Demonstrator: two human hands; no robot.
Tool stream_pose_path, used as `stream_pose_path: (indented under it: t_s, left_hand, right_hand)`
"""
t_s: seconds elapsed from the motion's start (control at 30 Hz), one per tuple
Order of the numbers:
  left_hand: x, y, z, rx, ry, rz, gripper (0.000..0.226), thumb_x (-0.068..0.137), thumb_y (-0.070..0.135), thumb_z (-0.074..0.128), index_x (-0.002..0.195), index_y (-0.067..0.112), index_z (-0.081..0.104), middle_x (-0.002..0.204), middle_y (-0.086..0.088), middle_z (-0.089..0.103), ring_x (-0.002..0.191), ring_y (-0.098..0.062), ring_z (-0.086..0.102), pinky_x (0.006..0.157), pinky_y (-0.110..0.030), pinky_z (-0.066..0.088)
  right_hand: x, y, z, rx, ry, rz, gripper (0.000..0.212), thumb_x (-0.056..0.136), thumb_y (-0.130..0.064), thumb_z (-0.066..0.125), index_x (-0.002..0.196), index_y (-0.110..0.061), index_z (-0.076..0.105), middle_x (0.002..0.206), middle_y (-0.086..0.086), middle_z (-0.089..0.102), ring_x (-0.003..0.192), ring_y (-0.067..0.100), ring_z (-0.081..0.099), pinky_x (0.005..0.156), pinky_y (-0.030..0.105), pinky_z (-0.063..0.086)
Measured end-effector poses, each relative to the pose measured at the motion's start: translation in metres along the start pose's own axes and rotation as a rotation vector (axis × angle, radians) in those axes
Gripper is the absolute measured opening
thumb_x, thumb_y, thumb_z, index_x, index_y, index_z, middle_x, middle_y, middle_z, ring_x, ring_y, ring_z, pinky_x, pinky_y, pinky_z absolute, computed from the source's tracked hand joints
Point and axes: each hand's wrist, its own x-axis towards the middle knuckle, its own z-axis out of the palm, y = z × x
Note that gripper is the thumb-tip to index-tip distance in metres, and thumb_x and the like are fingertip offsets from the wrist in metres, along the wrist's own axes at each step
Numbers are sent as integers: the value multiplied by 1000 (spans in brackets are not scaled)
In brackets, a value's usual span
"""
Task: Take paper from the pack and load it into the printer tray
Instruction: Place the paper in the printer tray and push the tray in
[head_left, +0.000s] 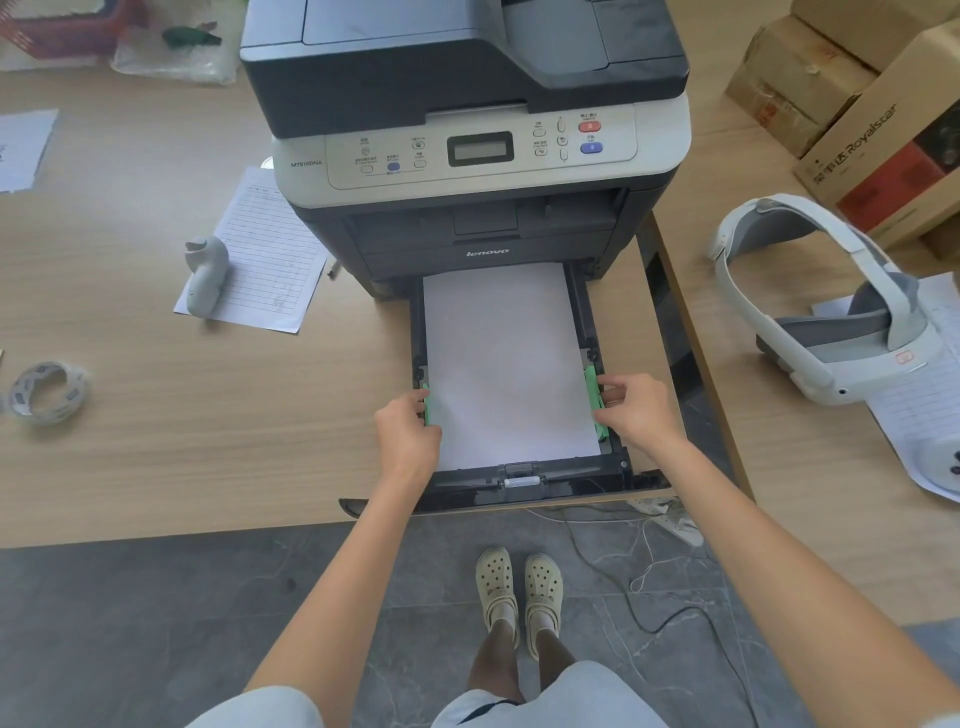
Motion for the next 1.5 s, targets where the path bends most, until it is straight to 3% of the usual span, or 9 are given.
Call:
stream_pose_path:
  t_s: [0.27,0.5,0.67,0.83,1.0,1.27,1.5]
  left_hand:
    - [7,-1,-1,43,-15,-41,53,73,-15,54,121,5,59,115,-17,66,96,-32,65,82,-41,56]
    - [11,-2,-1,107,-8,-86,51,76,-4,61,123,14,59,113,-6,69,102,-25,63,87,-34,47]
    - [9,-2,4,72,40,-139,46,74,-1,66,117,17,63,110,-2,70,96,-22,66,76,-24,40]
    - [8,1,7,83,95,-149,48,72,-4,65,115,18,65,108,-1,71,96,-22,66,84,-28,47]
    - [11,-4,4,54,79,-125,48,69,-7,65,113,15,66,105,-5,72,90,-24,68,82,-33,53]
    - [9,2,9,111,113,-123,43,72,-5,66,109,16,66,103,-3,72,96,-24,64,76,-28,47]
    - [10,1,-11,9,-45,-64,50,72,-15,59,116,7,62,111,-12,67,93,-25,63,73,-29,53]
  right_hand:
    - [0,2,5,22,18,3,54,77,3,68,128,-4,52,119,19,63,105,30,61,79,27,47]
    - [0,3,6,15,43,15,56,74,-1,71,127,-8,55,116,19,65,101,29,63,85,37,53]
    - [-2,1,9,-39,91,-3,57,71,-4,73,125,-8,56,114,18,66,99,29,63,87,36,52]
    - [-1,-1,14,-77,108,-15,55,71,-3,73,124,-8,58,110,17,68,97,29,63,82,37,54]
    - [2,3,10,-59,88,4,58,70,-6,74,125,-10,57,114,16,66,99,28,63,86,39,54]
    - [3,1,15,-124,115,-15,58,70,-6,74,125,-7,57,107,16,68,97,29,62,85,40,54]
    - [0,0,1,-103,18,-54,53,76,-7,70,126,-3,55,119,17,63,105,28,61,83,29,48]
